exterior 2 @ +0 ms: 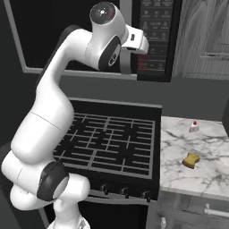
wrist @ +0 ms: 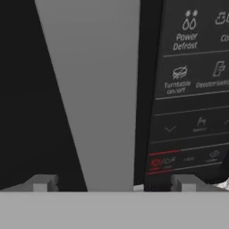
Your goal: Place the sponge inside the microwave to prepare for sanitizing.
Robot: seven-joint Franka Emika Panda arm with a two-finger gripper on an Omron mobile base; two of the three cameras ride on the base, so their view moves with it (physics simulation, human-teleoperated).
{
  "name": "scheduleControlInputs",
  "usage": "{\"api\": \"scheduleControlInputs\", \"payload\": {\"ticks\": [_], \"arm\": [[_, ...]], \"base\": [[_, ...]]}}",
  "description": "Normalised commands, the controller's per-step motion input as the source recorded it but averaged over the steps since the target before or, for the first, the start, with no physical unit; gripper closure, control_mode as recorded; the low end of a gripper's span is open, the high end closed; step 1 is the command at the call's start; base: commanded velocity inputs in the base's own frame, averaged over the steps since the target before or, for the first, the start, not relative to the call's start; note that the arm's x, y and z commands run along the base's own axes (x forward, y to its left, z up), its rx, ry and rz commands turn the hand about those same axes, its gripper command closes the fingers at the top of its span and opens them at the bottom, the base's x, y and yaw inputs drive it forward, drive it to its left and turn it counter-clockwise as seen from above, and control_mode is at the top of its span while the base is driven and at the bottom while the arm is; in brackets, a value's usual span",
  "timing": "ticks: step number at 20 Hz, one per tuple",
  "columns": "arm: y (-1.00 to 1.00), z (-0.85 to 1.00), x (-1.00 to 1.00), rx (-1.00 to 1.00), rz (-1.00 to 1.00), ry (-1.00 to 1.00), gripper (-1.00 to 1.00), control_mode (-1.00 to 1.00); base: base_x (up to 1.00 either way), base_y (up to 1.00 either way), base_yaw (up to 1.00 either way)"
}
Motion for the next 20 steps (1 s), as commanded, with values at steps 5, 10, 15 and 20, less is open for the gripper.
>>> {"api": "scheduleControlInputs", "payload": {"ticks": [5, 10, 15, 20], "arm": [[-0.02, -0.06, 0.42, 0.00, 0.00, 0.00, -1.00, -1.00], [-0.11, -0.01, 0.31, 0.01, 0.04, 0.00, -1.00, -1.00], [-0.08, 0.00, 0.20, 0.02, 0.06, 0.00, -1.00, -1.00], [-0.13, -0.04, 0.22, 0.05, 0.06, 0.00, 1.00, -1.00]], "base": [[0.00, 0.00, 0.00], [0.00, 0.00, 0.00], [0.00, 0.00, 0.00], [0.00, 0.00, 0.00]]}}
